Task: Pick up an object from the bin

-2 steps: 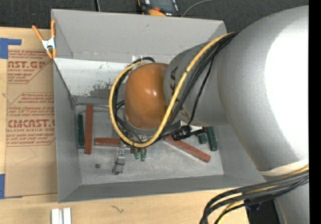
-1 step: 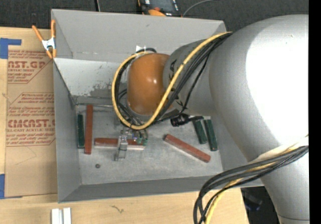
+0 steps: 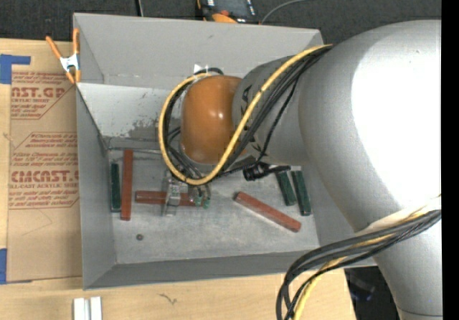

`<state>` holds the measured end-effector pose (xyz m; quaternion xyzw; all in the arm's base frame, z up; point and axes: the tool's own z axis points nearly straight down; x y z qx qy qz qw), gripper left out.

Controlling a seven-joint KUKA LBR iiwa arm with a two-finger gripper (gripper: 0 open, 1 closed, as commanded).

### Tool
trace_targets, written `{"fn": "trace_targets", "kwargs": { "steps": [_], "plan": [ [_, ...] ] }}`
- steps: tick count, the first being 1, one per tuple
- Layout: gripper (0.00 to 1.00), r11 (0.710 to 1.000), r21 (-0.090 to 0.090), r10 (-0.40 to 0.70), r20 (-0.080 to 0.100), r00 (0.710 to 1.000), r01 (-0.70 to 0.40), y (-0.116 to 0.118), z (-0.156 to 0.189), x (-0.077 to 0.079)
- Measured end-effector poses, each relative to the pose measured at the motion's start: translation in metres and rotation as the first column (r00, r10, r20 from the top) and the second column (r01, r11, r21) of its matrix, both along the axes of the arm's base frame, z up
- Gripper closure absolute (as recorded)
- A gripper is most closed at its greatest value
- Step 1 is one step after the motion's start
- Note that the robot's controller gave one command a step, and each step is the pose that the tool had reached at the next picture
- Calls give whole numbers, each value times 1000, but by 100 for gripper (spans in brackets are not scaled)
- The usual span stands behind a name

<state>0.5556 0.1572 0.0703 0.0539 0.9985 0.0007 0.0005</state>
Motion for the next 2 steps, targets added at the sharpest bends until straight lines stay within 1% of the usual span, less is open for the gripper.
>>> {"fn": "trace_targets", "kwargs": {
  "steps": [1, 2],
  "plan": [
    [100, 1000, 2, -16, 7, 1000, 16, -12, 162, -18],
    [100, 997, -2, 80, 0, 997, -80, -39, 155, -27]
  ]
}}
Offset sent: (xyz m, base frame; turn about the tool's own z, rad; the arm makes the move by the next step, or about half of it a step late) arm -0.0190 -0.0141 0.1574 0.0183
